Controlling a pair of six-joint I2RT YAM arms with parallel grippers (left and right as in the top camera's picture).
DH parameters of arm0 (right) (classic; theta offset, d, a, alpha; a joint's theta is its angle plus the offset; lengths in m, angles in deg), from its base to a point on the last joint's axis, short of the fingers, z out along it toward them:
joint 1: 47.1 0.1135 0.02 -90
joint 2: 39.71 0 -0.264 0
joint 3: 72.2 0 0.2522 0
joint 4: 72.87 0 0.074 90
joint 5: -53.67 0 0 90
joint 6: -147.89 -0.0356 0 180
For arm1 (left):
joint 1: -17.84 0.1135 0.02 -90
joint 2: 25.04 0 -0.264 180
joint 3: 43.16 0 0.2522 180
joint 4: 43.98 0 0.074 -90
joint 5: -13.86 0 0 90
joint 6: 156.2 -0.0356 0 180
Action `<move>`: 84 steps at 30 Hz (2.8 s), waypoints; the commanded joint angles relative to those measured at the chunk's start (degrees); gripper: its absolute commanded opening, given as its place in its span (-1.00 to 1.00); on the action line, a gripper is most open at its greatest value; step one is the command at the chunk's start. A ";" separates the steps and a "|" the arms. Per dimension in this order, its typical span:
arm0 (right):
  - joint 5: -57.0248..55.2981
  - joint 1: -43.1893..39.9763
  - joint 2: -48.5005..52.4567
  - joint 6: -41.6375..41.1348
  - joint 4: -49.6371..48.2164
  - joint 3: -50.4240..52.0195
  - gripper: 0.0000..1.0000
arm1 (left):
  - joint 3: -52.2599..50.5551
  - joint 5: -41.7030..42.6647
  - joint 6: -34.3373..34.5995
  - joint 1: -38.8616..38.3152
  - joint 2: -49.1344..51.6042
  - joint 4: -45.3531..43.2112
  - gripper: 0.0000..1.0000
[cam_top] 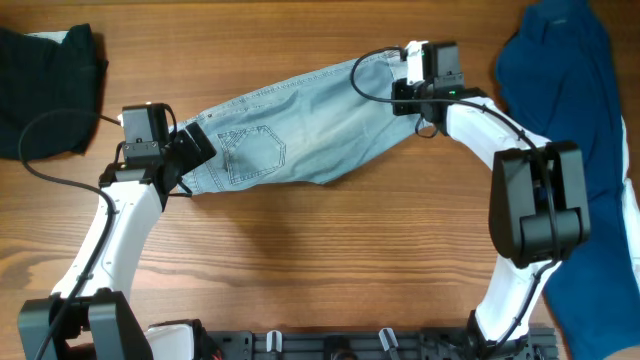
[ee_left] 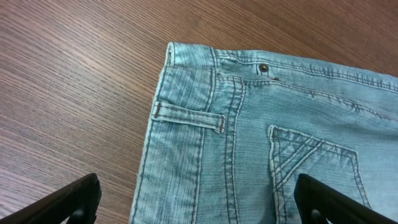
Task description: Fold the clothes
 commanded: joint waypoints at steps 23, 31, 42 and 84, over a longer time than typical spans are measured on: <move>-3.89 -0.96 8.52 -2.51 -1.97 -0.63 -0.69 | 0.96 0.37 -3.45 2.43 3.37 1.90 0.99; -3.89 -0.96 8.52 -2.54 -1.70 -0.63 -0.67 | 0.96 9.38 -10.54 4.98 11.85 1.11 0.98; -3.91 -0.96 8.52 -2.56 -1.09 -0.63 -0.66 | 0.94 18.10 -10.58 4.96 17.42 -4.72 0.87; 15.82 0.09 -4.57 -7.56 16.46 -0.57 -0.92 | 23.02 18.29 -13.40 5.81 -1.49 16.57 -0.92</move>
